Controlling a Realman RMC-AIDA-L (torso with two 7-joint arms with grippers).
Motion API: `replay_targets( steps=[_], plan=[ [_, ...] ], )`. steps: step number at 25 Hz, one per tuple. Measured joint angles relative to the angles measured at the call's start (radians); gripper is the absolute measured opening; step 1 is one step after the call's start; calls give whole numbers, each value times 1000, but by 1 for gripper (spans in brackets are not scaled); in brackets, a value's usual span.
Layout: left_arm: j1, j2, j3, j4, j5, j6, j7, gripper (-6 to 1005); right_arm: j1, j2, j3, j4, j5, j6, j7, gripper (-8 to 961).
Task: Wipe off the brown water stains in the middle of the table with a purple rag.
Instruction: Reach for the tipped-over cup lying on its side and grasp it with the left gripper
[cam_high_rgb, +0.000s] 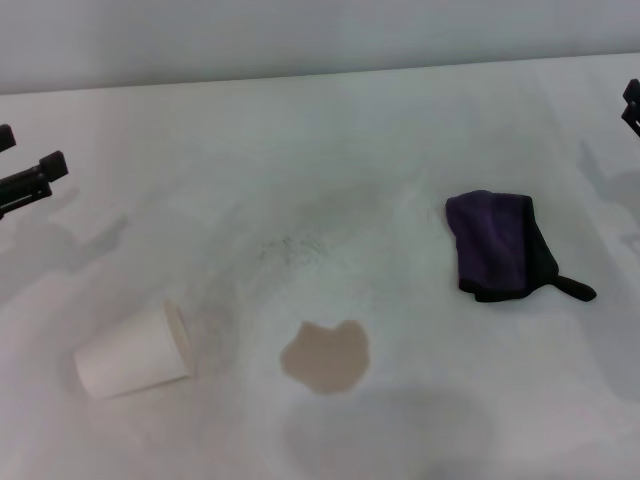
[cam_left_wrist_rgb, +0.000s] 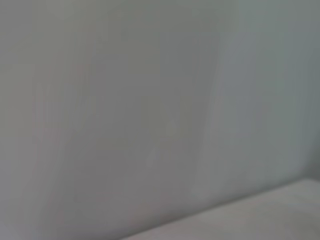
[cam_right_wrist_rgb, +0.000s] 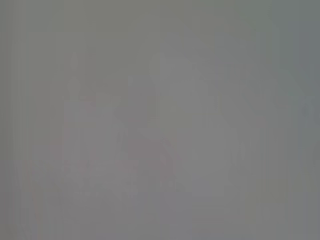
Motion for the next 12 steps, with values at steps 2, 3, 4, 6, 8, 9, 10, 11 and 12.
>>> replay_targets(
  steps=[2, 3, 4, 6, 8, 9, 10, 11, 12],
  plan=[
    [2, 0, -32, 89, 120, 3, -90, 887, 3, 1, 1, 2, 0, 9, 1, 873],
    [2, -1, -46, 133, 176, 9, -128, 887, 4, 1, 1, 3, 1, 15, 2, 873],
    [2, -2, -59, 177, 238, 17, -170, 887, 5, 1, 1, 5, 4, 21, 3, 873],
    [2, -3, -78, 248, 330, 53, -239, 887, 5, 1, 2, 9, 11, 30, 4, 873],
    [-4, -2, -101, 300, 393, 107, -285, 887, 5, 2, 2, 11, 16, 37, 4, 873],
    [-8, -2, -113, 315, 414, 135, -297, 887, 5, 2, 3, 11, 17, 38, 4, 873],
    [-13, -1, -131, 333, 437, 167, -310, 887, 5, 3, 3, 12, 19, 40, 4, 873],
    [-18, 0, -145, 343, 456, 194, -322, 887, 5, 4, 3, 15, 24, 44, 6, 873],
    [-24, 1, -160, 351, 474, 217, -333, 887, 5, 4, 3, 18, 27, 50, 7, 873]
  ],
)
